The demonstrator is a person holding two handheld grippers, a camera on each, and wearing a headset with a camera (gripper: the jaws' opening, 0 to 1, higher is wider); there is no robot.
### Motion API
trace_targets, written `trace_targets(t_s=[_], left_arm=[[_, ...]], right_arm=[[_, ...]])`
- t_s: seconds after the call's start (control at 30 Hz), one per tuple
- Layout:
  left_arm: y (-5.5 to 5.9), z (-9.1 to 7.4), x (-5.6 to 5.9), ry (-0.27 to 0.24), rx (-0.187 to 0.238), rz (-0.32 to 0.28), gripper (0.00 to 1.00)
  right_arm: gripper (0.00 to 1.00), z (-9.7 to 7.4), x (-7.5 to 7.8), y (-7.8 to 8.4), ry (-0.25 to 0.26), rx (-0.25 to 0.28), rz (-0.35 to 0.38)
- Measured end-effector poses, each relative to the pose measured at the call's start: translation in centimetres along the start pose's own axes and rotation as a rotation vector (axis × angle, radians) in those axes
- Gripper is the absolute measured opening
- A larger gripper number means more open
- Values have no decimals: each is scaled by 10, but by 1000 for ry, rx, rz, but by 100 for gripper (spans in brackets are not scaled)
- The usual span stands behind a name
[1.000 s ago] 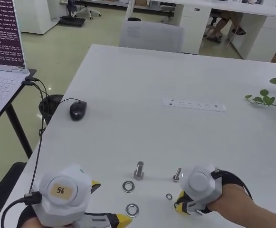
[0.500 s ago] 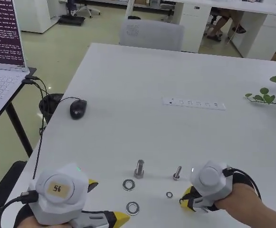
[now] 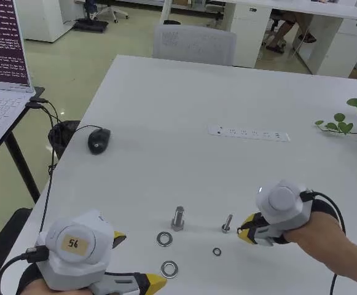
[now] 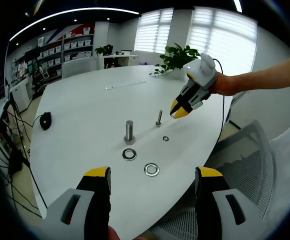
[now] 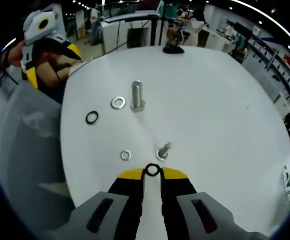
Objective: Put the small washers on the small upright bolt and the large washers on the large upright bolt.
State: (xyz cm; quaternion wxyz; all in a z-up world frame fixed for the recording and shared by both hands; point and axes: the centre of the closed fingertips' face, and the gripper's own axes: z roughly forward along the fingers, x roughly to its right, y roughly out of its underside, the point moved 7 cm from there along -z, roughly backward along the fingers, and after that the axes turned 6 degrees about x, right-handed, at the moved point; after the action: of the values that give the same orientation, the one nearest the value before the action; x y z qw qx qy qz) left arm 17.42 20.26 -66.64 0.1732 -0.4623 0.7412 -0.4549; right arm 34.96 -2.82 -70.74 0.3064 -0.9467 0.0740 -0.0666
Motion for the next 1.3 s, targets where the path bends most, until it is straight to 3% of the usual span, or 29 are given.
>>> trace_targets(t_s=[0.37, 1.3], left_arm=[[0, -1, -1, -4, 3, -4, 68], [1, -4, -4, -16, 10, -15, 69]], right_arm=[[13, 1, 17, -23, 9, 4, -44], [14, 19, 21, -26, -48, -95, -109]])
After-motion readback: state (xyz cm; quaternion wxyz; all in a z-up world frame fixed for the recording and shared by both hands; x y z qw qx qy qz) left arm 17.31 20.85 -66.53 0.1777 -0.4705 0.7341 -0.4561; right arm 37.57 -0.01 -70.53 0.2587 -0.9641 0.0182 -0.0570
